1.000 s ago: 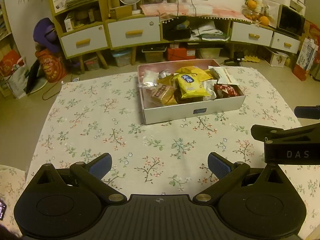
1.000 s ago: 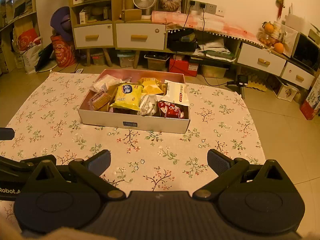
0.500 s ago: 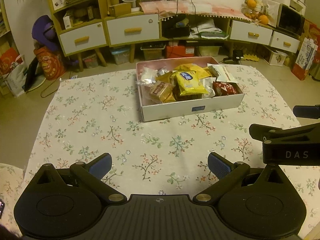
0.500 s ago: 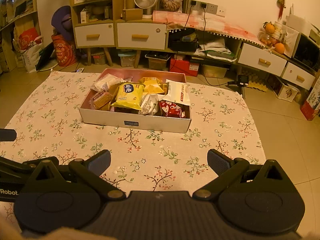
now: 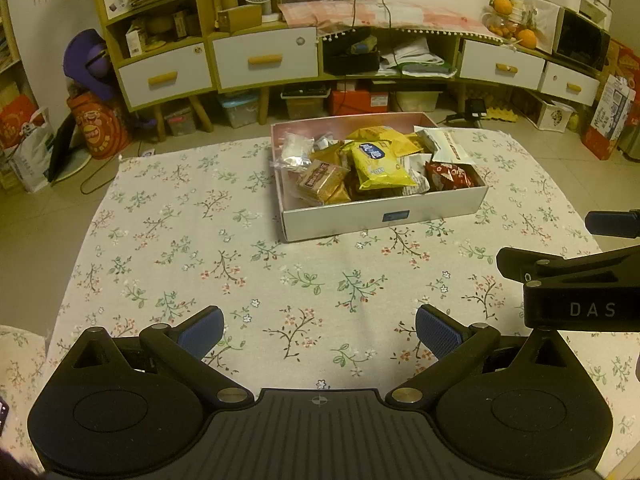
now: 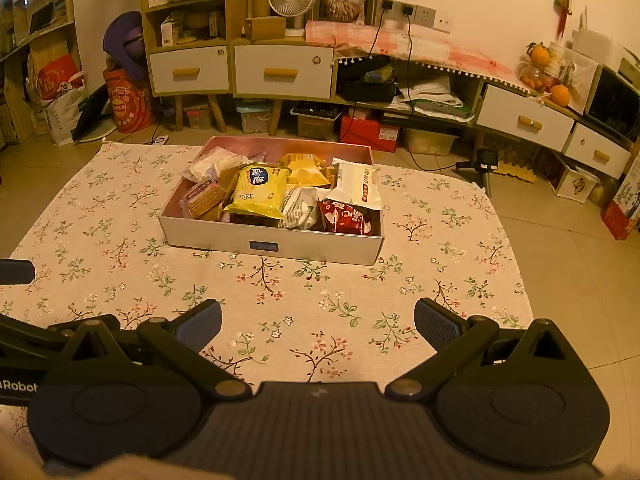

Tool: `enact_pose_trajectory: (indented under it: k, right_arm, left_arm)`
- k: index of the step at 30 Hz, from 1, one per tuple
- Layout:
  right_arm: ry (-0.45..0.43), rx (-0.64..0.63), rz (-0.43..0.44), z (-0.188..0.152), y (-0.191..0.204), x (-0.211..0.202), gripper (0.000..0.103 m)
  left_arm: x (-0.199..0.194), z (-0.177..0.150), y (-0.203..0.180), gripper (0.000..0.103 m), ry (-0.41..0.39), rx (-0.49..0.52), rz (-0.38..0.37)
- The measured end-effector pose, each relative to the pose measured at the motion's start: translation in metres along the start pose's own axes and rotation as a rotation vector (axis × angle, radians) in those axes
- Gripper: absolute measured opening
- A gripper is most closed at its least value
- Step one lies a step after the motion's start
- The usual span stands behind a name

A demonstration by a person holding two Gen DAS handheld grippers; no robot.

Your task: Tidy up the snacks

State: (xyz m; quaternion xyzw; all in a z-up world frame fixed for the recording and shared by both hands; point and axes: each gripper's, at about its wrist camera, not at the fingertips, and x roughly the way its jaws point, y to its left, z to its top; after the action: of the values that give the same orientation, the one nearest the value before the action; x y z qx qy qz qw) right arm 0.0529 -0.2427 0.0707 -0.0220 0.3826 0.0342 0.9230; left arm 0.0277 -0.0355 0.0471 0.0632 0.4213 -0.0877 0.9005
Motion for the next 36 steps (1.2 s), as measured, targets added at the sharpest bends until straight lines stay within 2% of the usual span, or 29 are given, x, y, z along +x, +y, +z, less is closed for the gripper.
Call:
enact_pose_trajectory:
  k: [36]
  right_arm:
    - [0.001,0.0,0.004,-0.0009,-0.0002,0.0005,0.103]
  left_arm:
    - [0.0023,-0.0024,-0.0012,0.103,0.006,0.013,0.008]
